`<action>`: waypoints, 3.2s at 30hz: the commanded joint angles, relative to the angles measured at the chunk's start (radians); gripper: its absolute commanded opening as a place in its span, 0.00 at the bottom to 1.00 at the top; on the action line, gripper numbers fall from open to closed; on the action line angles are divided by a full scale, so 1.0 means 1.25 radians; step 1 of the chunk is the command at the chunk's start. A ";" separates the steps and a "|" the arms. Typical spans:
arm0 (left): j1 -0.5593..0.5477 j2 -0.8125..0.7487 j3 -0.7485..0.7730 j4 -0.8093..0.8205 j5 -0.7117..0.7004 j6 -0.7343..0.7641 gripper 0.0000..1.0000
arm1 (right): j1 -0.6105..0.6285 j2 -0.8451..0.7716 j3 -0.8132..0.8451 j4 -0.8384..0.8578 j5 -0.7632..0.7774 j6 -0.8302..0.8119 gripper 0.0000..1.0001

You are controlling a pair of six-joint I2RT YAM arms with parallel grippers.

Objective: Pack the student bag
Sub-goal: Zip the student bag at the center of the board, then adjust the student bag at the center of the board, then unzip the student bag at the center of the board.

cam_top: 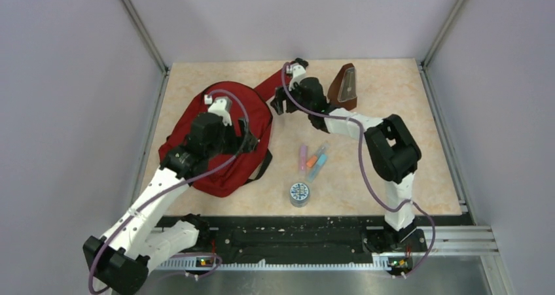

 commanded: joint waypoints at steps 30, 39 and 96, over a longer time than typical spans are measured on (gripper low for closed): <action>0.182 0.045 0.038 0.019 -0.099 0.205 0.89 | 0.149 0.002 -0.338 0.358 -0.105 0.393 0.63; 0.182 0.053 0.038 0.022 -0.094 0.209 0.89 | 0.117 0.078 -0.267 0.406 -0.117 0.358 0.01; 0.279 0.278 -0.183 0.496 -0.015 -0.021 0.39 | 0.169 -0.012 0.086 -0.100 -0.081 0.004 0.52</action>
